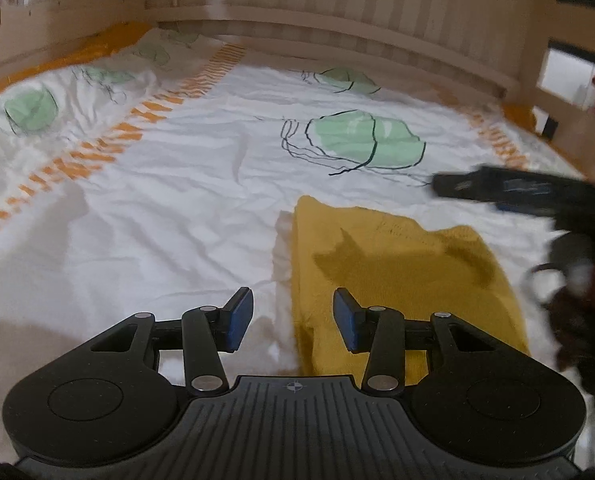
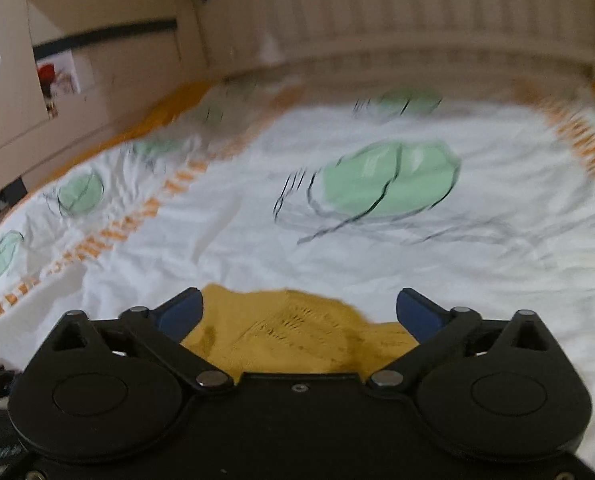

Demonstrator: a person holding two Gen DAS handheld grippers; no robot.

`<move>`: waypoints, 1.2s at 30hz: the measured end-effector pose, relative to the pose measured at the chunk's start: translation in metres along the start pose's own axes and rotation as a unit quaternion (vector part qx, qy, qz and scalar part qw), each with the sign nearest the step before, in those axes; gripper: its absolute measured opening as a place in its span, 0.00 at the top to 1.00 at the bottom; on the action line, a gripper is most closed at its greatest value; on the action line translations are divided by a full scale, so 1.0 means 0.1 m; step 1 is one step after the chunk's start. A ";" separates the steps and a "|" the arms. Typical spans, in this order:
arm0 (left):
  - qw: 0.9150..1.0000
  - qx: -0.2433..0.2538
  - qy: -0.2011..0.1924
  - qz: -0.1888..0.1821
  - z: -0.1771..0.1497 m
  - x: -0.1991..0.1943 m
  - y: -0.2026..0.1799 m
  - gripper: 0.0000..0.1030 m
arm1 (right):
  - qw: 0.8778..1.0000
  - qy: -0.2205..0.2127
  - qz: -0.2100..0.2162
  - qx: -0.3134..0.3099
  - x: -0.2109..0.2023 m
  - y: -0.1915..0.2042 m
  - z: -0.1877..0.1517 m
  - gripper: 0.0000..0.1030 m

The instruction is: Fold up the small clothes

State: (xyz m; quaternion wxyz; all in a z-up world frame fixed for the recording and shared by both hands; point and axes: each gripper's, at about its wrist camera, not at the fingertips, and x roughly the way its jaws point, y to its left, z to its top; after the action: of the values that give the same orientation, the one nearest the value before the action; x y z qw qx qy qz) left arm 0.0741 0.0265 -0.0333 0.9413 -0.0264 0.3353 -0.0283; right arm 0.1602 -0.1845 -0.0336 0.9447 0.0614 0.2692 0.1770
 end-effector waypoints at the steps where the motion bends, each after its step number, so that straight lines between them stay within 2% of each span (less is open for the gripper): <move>1: 1.000 0.009 -0.002 0.012 0.01 -0.07 -0.03 0.58 | 1.000 -0.007 -0.007 0.000 -0.14 0.00 0.00 0.00; 4: 0.998 0.031 -0.012 0.050 0.04 -0.29 -0.14 0.58 | 0.999 -0.013 -0.039 0.003 -0.50 0.01 -0.04 0.00; 6: 0.997 0.042 -0.021 0.060 0.05 -0.45 -0.20 0.58 | 0.998 -0.017 -0.051 0.015 -0.72 0.01 -0.09 0.00; 10: 0.998 0.048 -0.024 0.044 0.02 -0.69 -0.29 0.53 | 0.997 -0.018 -0.050 0.062 -1.05 -0.02 -0.20 0.00; 13: 0.998 0.055 -0.004 0.024 0.01 -0.75 -0.36 0.53 | 0.996 -0.009 -0.049 0.077 -1.21 0.01 -0.29 0.00; 17: 0.998 0.057 0.001 0.021 -0.04 -0.81 -0.43 0.53 | 0.994 0.005 -0.075 0.080 -1.35 0.09 -0.41 0.01; 21: 0.998 0.058 0.008 0.025 -0.10 -0.84 -0.49 0.53 | 0.987 0.025 -0.107 0.116 -1.47 0.11 -0.56 0.01; 25: 0.998 0.047 0.021 0.024 -0.16 -0.85 -0.47 0.53 | 0.984 0.043 -0.136 0.104 -1.52 0.13 -0.67 0.01; 36: 0.998 0.040 0.041 0.031 -0.24 -0.81 -0.51 0.53 | 0.987 0.056 -0.112 0.103 -1.57 0.16 -0.80 0.01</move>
State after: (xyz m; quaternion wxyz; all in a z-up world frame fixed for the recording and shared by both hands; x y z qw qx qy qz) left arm -0.0055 -0.0191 0.0025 0.9275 0.0230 0.3729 -0.0139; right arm -0.0118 -0.2256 -0.0216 0.9306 0.1179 0.3437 0.0448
